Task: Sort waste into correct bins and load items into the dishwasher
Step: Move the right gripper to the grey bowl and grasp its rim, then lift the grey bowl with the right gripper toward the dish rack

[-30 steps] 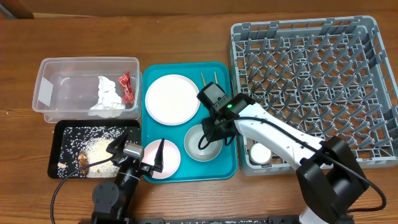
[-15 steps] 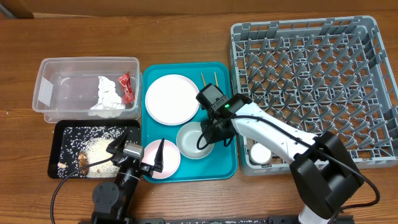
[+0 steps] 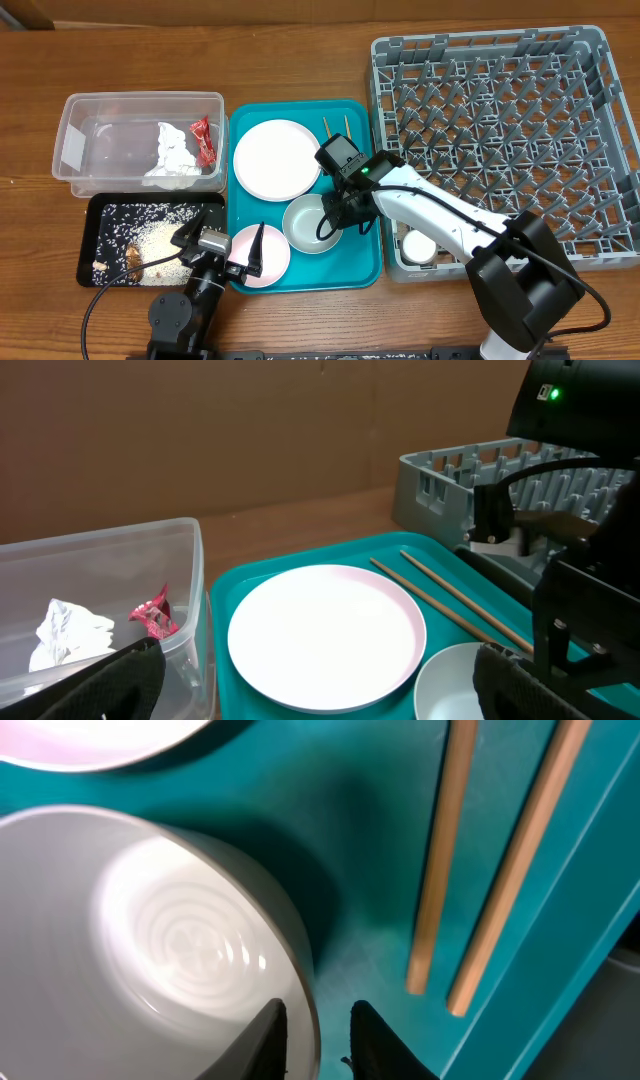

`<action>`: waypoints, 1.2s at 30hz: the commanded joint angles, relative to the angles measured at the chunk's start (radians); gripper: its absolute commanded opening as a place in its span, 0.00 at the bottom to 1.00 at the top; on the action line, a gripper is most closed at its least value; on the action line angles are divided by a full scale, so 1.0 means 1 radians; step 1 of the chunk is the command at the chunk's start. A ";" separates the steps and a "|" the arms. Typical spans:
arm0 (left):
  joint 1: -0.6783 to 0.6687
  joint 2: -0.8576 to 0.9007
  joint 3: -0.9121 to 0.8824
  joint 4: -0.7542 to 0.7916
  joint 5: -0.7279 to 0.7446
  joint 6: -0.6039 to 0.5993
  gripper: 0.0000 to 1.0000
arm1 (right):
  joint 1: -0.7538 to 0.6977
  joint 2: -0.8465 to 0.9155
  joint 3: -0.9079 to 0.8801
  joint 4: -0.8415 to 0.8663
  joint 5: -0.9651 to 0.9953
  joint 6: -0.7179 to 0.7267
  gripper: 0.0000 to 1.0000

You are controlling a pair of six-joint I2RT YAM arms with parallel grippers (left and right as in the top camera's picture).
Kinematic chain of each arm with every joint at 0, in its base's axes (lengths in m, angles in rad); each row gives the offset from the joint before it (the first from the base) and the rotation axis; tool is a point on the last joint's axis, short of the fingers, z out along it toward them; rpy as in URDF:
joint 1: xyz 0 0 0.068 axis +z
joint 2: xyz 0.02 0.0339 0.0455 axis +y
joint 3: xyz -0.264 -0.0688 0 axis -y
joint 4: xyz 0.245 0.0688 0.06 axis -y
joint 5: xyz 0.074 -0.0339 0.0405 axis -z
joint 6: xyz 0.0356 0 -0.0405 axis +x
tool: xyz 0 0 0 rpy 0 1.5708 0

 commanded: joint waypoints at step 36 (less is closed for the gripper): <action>0.007 -0.006 -0.005 0.002 0.008 0.009 1.00 | -0.002 0.056 0.006 -0.011 -0.074 -0.050 0.26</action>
